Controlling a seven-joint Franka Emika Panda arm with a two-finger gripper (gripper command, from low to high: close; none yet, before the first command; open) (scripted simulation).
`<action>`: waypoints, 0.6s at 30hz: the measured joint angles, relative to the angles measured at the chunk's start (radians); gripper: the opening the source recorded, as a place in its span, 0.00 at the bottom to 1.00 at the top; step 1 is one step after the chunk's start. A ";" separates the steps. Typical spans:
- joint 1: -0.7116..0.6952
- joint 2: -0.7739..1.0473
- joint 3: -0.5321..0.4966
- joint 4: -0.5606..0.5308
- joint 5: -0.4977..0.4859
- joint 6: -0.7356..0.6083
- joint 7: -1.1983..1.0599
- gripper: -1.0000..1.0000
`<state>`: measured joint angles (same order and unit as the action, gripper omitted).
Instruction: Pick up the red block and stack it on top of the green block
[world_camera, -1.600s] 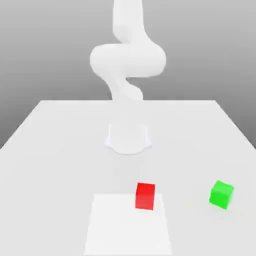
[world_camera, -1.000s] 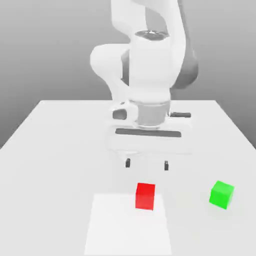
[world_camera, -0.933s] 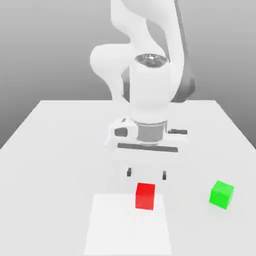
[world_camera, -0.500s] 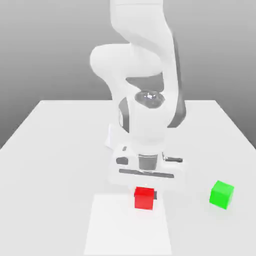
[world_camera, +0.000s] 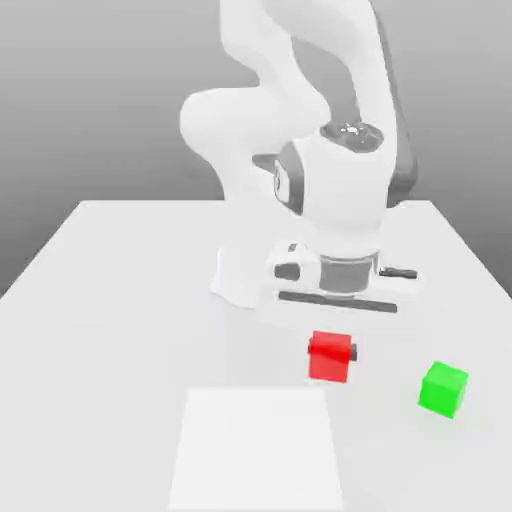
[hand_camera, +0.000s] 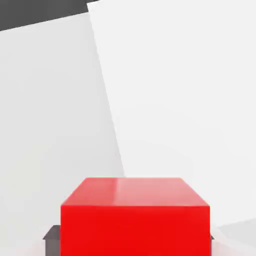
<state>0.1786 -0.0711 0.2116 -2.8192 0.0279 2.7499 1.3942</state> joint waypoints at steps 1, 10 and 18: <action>0.018 0.003 0.015 0.013 0.000 -0.010 0.043 0.00; 0.192 0.029 0.127 0.126 0.001 -0.095 0.426 0.00; 0.202 0.166 0.099 0.150 -0.118 0.016 0.554 0.00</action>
<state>0.3803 0.0949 0.3103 -2.6694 -0.0900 2.7659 1.9483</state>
